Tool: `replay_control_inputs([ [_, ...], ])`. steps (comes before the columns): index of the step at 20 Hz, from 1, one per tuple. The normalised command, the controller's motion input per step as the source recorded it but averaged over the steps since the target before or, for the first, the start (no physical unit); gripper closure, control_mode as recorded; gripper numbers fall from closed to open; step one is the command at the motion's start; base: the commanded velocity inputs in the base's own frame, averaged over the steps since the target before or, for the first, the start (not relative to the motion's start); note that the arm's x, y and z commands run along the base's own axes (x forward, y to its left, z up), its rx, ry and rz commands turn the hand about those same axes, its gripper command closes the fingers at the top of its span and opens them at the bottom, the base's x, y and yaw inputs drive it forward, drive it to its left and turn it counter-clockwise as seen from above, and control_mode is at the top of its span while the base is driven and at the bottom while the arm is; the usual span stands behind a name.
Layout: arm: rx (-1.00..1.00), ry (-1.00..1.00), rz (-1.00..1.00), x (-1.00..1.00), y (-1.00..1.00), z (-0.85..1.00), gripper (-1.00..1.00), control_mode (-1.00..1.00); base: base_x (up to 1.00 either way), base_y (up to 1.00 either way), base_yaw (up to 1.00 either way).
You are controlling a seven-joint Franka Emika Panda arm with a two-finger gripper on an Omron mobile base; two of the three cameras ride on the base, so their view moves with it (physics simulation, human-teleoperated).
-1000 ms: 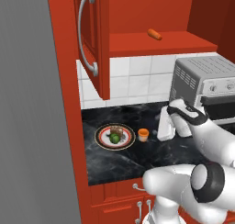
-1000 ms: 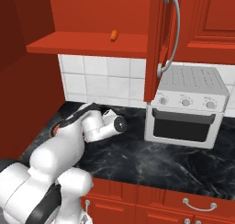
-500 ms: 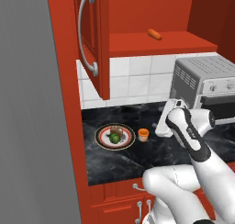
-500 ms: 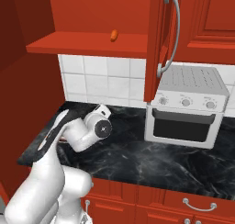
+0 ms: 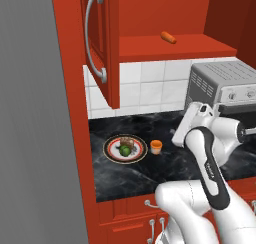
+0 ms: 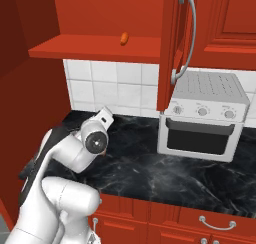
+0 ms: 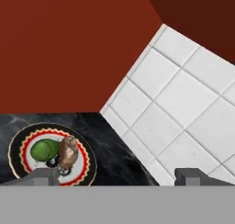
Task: Pick the avocado and bread from the counter and place them on the plate. Then pick the jam from the cabinet and place it next to the plate. Lastly close the cabinet door.
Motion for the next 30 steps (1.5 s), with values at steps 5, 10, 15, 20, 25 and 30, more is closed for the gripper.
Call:
replay_control_inputs([
  [5,0.05,0.00,-0.02,-0.59,0.00,0.43,-1.00,-1.00,0.00,0.00,0.00],
  [10,0.11,0.00,0.00,-0.59,0.00,0.54,-1.00,-1.00,0.00,0.00,0.00],
  [15,0.12,0.00,-0.03,-0.72,0.00,0.46,-1.00,-1.00,0.00,0.00,0.00],
  [20,0.08,0.00,-0.06,-0.71,0.00,0.44,-1.00,-1.00,0.00,0.00,0.00],
  [25,0.03,0.00,-0.06,-0.68,0.14,0.37,-1.00,-1.00,0.00,0.00,0.00],
  [30,0.01,0.00,-0.06,-0.63,0.15,0.25,-1.00,-1.00,0.00,0.00,0.00],
])
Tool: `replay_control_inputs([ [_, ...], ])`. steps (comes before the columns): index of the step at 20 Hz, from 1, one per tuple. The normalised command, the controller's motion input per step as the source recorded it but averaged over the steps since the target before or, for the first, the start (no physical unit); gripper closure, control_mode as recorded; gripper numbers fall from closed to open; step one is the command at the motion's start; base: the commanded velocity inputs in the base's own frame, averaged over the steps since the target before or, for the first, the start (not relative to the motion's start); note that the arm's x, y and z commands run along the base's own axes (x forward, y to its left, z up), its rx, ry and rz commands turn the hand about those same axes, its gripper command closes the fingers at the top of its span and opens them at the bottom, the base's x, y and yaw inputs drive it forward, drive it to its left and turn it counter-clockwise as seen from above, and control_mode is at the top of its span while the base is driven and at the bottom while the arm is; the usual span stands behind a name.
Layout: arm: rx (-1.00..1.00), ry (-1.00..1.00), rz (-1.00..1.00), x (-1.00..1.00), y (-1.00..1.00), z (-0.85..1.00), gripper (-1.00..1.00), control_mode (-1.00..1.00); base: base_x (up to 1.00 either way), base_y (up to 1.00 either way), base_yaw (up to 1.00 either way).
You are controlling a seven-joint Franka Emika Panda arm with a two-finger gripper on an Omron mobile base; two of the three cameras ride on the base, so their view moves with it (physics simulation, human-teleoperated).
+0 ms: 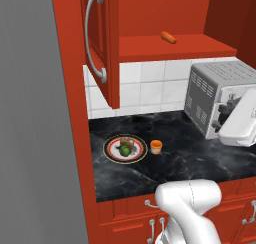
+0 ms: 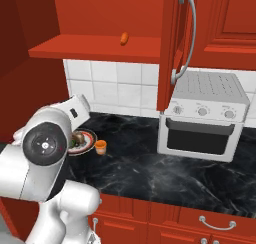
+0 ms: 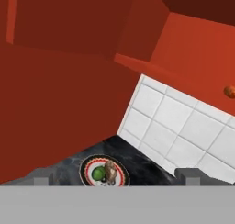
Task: Pick the avocado and bread from the counter and place them on the plate. Then pick the jam from the cabinet and place it next to the plate. Lastly close the cabinet door.
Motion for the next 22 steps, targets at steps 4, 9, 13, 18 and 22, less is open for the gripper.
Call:
replay_control_inputs([
  [4,0.04,0.00,-0.01,-0.59,0.00,0.19,-1.00,-1.00,0.00,0.00,0.00],
  [9,0.10,0.00,0.00,-0.58,-0.08,0.19,-1.00,-1.00,0.00,0.00,0.00],
  [13,0.12,0.00,0.00,-0.48,-0.21,0.23,-1.00,-1.00,0.00,0.00,0.00],
  [18,0.09,0.00,0.00,-0.18,-0.36,0.13,-1.00,-1.00,0.00,0.00,0.00],
  [22,0.11,0.00,0.00,-0.05,-0.50,0.08,-1.00,-1.00,0.00,0.00,0.00],
])
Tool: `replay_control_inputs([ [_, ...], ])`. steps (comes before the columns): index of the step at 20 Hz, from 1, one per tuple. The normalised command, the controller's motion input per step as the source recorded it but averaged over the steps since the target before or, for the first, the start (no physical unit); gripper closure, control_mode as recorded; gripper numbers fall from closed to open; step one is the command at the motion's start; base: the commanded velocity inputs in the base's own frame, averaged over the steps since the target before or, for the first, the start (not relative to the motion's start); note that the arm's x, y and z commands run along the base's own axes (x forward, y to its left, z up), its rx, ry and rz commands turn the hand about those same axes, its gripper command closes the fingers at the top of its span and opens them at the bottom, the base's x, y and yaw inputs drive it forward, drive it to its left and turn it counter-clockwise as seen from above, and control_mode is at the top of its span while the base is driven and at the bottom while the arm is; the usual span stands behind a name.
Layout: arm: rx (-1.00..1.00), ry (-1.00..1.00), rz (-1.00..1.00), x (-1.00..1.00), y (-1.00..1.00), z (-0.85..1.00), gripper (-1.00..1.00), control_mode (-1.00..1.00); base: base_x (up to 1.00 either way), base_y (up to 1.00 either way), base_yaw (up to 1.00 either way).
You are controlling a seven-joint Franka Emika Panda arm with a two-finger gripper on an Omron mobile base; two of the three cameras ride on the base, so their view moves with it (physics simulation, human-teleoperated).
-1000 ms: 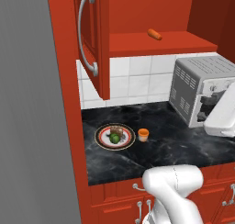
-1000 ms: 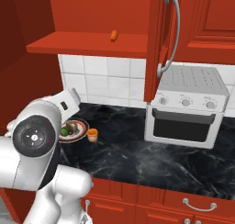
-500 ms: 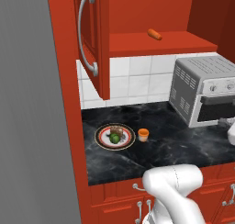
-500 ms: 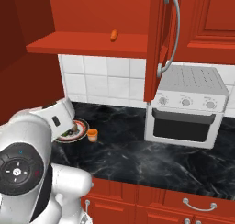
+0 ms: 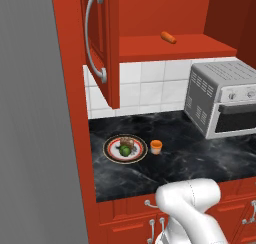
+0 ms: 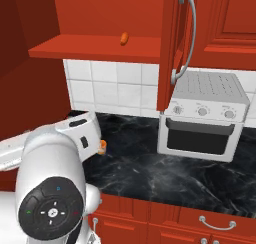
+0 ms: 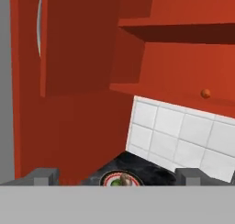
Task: Pick the avocado and bread from the counter and place them on the plate. Then pick the jam from the cabinet and place it next to the plate. Lastly close the cabinet door.
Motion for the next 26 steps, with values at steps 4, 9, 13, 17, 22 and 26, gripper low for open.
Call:
replay_control_inputs([
  [4,0.13,0.00,0.00,-0.06,-0.56,0.04,-1.00,-1.00,0.00,0.00,0.00],
  [9,0.17,0.00,0.00,-0.15,-0.60,0.01,-1.00,-1.00,0.00,0.00,0.00],
  [13,0.19,0.00,0.00,-0.14,-0.66,0.03,-1.00,-1.00,0.00,0.00,0.00],
  [17,0.18,0.00,0.01,-0.03,-0.60,0.10,-1.00,-1.00,0.00,0.00,0.00],
  [22,0.18,0.00,0.09,0.06,-0.42,0.20,-1.00,-1.00,0.00,0.00,0.00],
  [26,0.20,0.07,0.13,0.34,-0.28,0.24,-1.00,-1.00,0.00,0.00,0.00],
])
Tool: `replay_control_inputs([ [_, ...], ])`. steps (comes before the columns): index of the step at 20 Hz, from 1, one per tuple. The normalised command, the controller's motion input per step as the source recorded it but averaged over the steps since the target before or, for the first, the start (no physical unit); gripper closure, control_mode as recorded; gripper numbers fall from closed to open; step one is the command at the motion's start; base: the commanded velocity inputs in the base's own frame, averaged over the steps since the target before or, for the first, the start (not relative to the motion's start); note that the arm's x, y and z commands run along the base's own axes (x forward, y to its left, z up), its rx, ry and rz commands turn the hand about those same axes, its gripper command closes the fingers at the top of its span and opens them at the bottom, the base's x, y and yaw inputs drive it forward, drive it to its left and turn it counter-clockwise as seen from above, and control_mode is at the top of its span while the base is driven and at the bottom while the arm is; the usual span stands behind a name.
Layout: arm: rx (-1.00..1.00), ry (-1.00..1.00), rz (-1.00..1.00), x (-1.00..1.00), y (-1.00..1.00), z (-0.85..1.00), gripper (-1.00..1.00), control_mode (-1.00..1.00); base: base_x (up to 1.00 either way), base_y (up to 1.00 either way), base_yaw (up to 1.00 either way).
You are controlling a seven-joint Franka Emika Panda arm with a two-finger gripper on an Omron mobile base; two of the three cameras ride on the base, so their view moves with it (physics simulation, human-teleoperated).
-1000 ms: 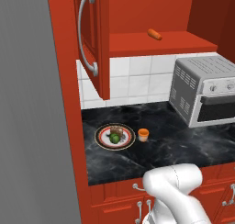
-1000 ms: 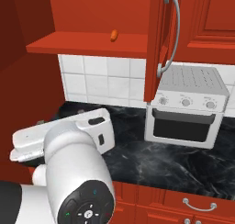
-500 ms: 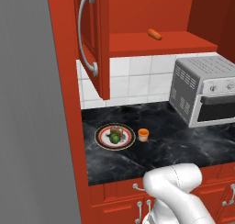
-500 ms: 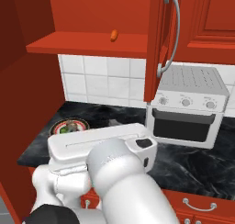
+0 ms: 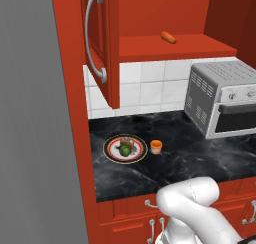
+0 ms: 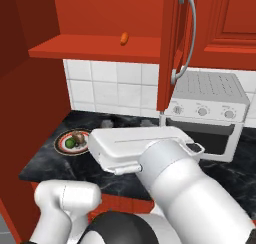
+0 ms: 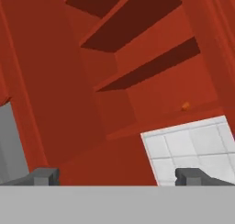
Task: Pick the avocado and bread from the counter and place them on the plate. Then pick the jam from the cabinet and place it next to the plate. Lastly close the cabinet door.
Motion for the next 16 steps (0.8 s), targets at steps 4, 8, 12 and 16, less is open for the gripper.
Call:
replay_control_inputs([
  [4,0.21,0.10,0.15,0.41,-0.26,0.16,-1.00,-1.00,0.00,0.00,0.00],
  [8,0.15,0.04,0.19,0.50,-0.21,0.02,-1.00,-1.00,0.00,0.00,0.00],
  [12,0.09,0.00,0.18,0.54,-0.21,0.00,-1.00,-1.00,0.00,0.00,0.00],
  [16,0.06,0.00,0.17,0.46,-0.30,-0.02,-1.00,-1.00,0.00,0.00,0.00],
])
